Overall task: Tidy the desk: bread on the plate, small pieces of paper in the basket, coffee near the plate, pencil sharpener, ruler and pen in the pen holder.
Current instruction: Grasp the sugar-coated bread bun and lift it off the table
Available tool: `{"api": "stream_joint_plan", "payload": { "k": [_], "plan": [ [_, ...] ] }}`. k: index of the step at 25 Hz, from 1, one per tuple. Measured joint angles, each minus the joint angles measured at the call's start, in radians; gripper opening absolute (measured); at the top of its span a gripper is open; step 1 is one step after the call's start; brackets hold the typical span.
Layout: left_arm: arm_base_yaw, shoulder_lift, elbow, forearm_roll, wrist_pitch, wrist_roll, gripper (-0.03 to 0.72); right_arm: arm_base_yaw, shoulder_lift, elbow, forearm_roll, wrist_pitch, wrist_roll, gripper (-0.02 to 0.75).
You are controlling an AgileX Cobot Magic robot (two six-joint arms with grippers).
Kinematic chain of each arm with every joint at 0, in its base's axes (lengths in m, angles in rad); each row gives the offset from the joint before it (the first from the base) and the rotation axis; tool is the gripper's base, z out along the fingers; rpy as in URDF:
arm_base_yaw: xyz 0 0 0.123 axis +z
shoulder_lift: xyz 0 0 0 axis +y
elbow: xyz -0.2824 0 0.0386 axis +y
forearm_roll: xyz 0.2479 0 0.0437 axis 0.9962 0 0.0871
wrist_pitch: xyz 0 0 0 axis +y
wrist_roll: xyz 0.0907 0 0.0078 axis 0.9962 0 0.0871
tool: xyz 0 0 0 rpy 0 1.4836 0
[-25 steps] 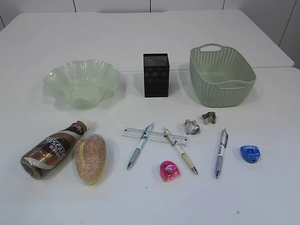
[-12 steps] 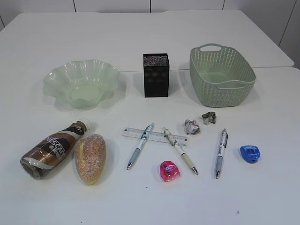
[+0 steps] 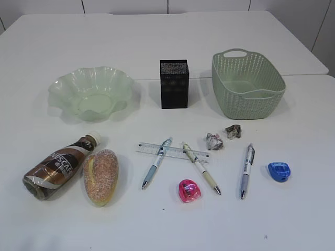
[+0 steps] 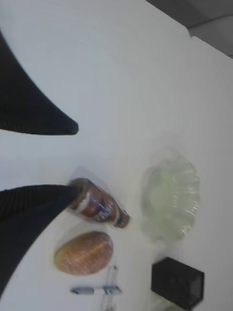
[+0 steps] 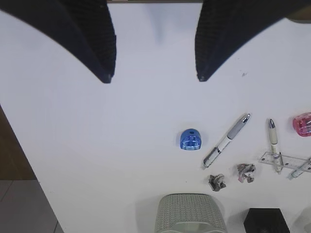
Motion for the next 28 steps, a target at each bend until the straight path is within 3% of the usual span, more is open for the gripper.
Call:
{"api": "stream_joint_plan", "payload": {
  "k": [9, 16, 28],
  "plan": [
    [0.0, 0.175, -0.092, -0.226, -0.118, 0.101, 0.241, 0.0, 0.0, 0.0, 0.0, 0.0, 0.0, 0.416],
    [-0.017, 0.382, -0.158, -0.291, -0.176, 0.102, 0.243, 0.0, 0.0, 0.0, 0.0, 0.0, 0.0, 0.416],
    [-0.081, 0.785, -0.324, -0.42, -0.098, 0.148, 0.244, 0.0, 0.0, 0.0, 0.0, 0.0, 0.0, 0.416]
  ]
}}
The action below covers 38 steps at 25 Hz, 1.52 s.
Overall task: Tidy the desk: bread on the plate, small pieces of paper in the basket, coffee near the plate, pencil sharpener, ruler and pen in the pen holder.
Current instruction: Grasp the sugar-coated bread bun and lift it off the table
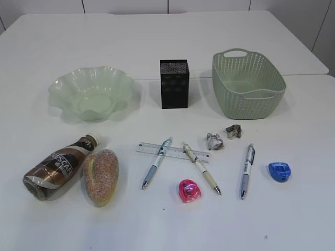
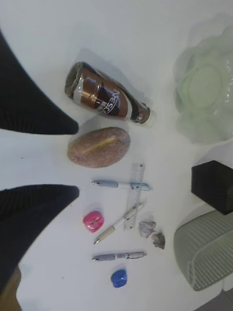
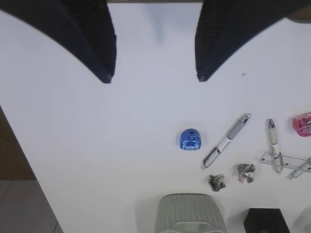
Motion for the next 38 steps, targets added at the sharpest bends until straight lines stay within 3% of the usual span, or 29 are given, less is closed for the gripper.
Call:
{"api": "stream_joint_plan", "payload": {
  "k": [13, 23, 38],
  "plan": [
    [-0.285, 0.332, -0.154, 0.05, 0.021, -0.016, 0.244, 0.0, 0.0, 0.0, 0.0, 0.0, 0.0, 0.416],
    [-0.369, 0.549, -0.194, 0.134, 0.021, -0.131, 0.244, 0.0, 0.0, 0.0, 0.0, 0.002, 0.0, 0.416],
    [-0.417, 0.804, -0.281, 0.261, 0.055, -0.386, 0.244, 0.0, 0.0, 0.0, 0.0, 0.002, 0.0, 0.416]
  ]
}}
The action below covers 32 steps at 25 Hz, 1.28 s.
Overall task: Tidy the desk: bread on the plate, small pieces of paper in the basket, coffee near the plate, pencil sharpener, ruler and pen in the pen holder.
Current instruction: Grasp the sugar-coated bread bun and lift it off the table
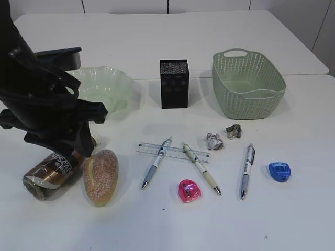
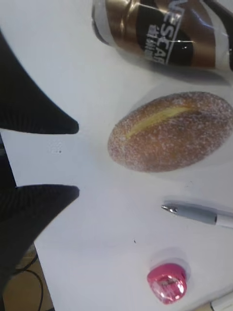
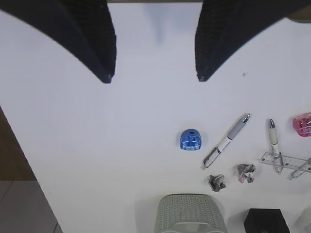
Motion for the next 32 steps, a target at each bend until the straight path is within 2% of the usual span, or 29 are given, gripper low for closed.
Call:
{"api": "stream_joint_plan", "payload": {
  "k": [7, 13, 15, 22, 28, 32],
  "plan": [
    [-0.002, 0.062, 0.0, 0.034, 0.02, -0.068, 0.25, 0.0, 0.0, 0.0, 0.0, 0.0, 0.0, 0.416],
    [-0.002, 0.068, 0.0, 0.034, -0.033, -0.097, 0.414, 0.0, 0.0, 0.0, 0.0, 0.0, 0.0, 0.416],
    [-0.002, 0.077, -0.001, 0.034, -0.038, -0.106, 0.438, 0.0, 0.0, 0.0, 0.0, 0.0, 0.0, 0.416],
    [-0.009, 0.155, -0.002, 0.011, -0.028, -0.114, 0.451, 0.0, 0.0, 0.0, 0.0, 0.0, 0.0, 0.416],
    [-0.078, 0.211, -0.002, 0.033, -0.027, -0.136, 0.452, 0.0, 0.0, 0.0, 0.0, 0.0, 0.0, 0.415],
    [-0.097, 0.217, -0.002, 0.076, -0.025, -0.184, 0.452, 0.0, 0.0, 0.0, 0.0, 0.0, 0.0, 0.415]
  ]
}}
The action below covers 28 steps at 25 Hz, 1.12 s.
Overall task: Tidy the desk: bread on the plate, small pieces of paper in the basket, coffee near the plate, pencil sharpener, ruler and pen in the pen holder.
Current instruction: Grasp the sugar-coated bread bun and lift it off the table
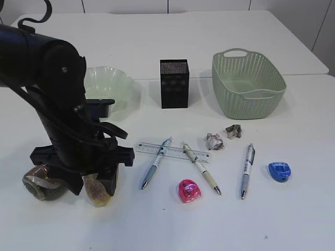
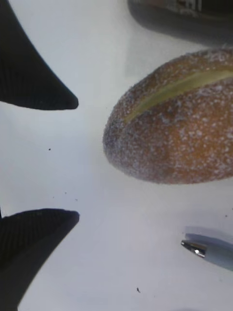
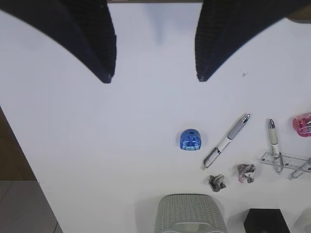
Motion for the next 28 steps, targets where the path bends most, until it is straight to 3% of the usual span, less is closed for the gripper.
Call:
{"api": "stream_joint_plan", "payload": {
  "k": [12, 28],
  "plan": [
    [0.0, 0.004, 0.0, 0.041, -0.037, -0.074, 0.504, 0.0, 0.0, 0.0, 0.0, 0.002, 0.0, 0.415],
    [0.0, 0.077, 0.0, 0.113, -0.136, -0.185, 0.506, 0.0, 0.0, 0.0, 0.0, 0.002, 0.0, 0.415]
  ]
}}
